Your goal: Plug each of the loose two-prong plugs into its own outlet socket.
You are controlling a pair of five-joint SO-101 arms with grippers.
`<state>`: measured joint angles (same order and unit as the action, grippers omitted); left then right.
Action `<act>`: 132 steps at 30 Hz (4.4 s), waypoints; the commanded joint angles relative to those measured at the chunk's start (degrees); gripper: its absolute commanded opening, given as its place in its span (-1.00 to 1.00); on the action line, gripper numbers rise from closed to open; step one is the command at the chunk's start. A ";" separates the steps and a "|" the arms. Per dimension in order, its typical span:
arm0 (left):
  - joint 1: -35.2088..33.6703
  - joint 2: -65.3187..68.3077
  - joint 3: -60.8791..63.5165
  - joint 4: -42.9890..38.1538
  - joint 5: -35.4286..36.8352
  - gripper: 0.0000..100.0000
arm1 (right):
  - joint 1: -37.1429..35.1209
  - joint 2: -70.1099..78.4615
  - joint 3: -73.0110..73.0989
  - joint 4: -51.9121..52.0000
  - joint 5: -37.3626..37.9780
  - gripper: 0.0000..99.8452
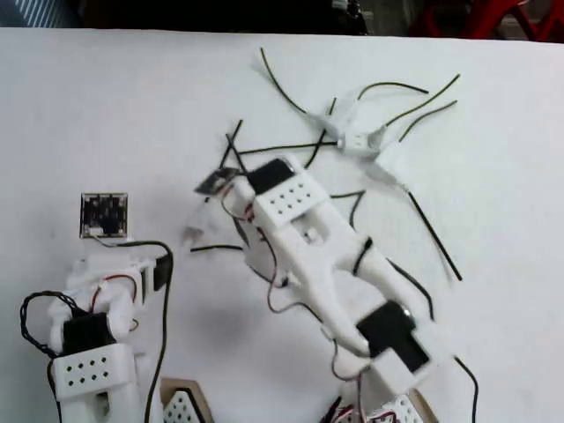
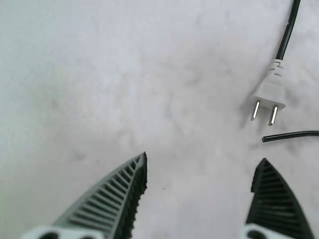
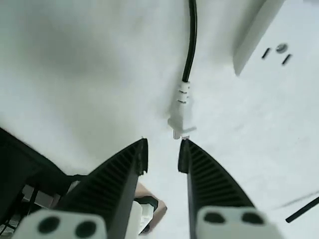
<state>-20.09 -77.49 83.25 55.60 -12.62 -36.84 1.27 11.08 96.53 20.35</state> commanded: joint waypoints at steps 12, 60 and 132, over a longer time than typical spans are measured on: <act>-0.13 -1.19 -0.26 -1.32 -0.18 -0.34 | 3.82 -9.80 19.96 -16.57 -0.09 -0.65; -0.13 -1.19 -0.26 -1.32 -0.18 -0.34 | 4.53 -2.68 21.80 -24.13 -0.62 -0.77; 14.64 -1.19 -8.35 -9.41 10.81 -0.34 | -6.11 -63.78 53.98 -60.35 -29.63 -0.96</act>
<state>-9.54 -77.49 81.41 47.78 -4.88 -42.73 -61.14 65.49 35.52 -8.48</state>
